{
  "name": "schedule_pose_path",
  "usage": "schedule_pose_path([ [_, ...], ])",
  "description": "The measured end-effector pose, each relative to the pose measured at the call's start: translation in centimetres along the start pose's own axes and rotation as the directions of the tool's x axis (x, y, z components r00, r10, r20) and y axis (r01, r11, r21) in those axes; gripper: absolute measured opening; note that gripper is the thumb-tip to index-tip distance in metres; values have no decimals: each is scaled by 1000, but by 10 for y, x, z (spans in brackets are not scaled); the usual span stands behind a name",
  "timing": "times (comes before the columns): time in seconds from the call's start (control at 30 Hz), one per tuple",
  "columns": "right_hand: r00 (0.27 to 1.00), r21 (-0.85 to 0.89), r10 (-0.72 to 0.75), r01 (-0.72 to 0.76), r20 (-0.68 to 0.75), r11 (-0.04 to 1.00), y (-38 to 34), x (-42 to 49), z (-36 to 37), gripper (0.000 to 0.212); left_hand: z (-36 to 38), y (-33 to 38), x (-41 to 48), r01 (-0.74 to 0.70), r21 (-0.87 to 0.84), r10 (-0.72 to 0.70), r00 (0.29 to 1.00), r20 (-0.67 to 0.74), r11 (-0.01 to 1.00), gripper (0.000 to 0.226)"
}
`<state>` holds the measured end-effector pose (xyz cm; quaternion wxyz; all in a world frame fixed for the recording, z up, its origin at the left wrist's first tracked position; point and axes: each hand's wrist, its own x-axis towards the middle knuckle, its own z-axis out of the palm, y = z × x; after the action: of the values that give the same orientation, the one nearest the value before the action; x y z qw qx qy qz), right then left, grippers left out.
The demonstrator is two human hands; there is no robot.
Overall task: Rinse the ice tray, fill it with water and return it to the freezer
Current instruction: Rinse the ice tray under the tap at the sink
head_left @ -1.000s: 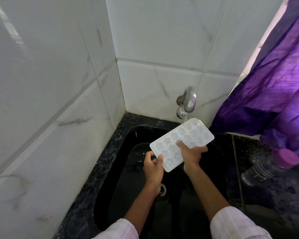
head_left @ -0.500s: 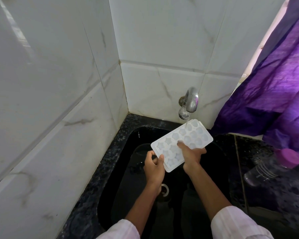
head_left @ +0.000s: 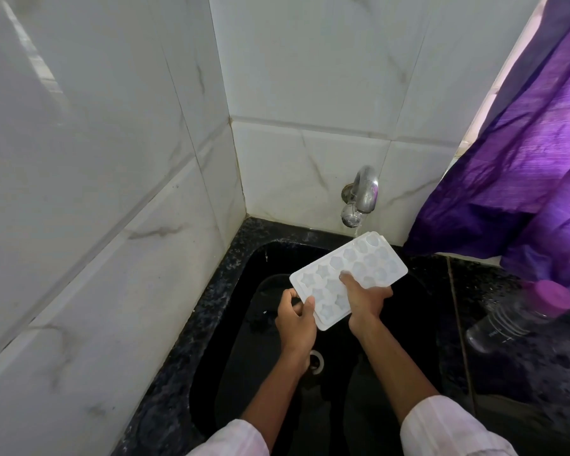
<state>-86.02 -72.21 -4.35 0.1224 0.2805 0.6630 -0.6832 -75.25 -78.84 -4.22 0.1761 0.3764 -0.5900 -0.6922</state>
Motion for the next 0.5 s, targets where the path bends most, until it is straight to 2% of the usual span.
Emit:
schedule_pose_path([
  [0.27,995,20,36,-38,90,999,-1,4,0,90,-2,4,-3,-18,8,18,1000,-16,1000,7],
  [0.4,966,71,68,-89,250,994,6,7,-6,55,-11,8,-5,-115,130,123,991,-53,985,13],
  [0.47,940,77,90,-122,328,990,11,6,-10,39,-22,4,-2,-237,275,251,968,-16,932,20],
  [0.5,929,72,103,-138,356,988,14,5,-12,39,-28,0,-1,-319,360,332,943,28,876,22],
])
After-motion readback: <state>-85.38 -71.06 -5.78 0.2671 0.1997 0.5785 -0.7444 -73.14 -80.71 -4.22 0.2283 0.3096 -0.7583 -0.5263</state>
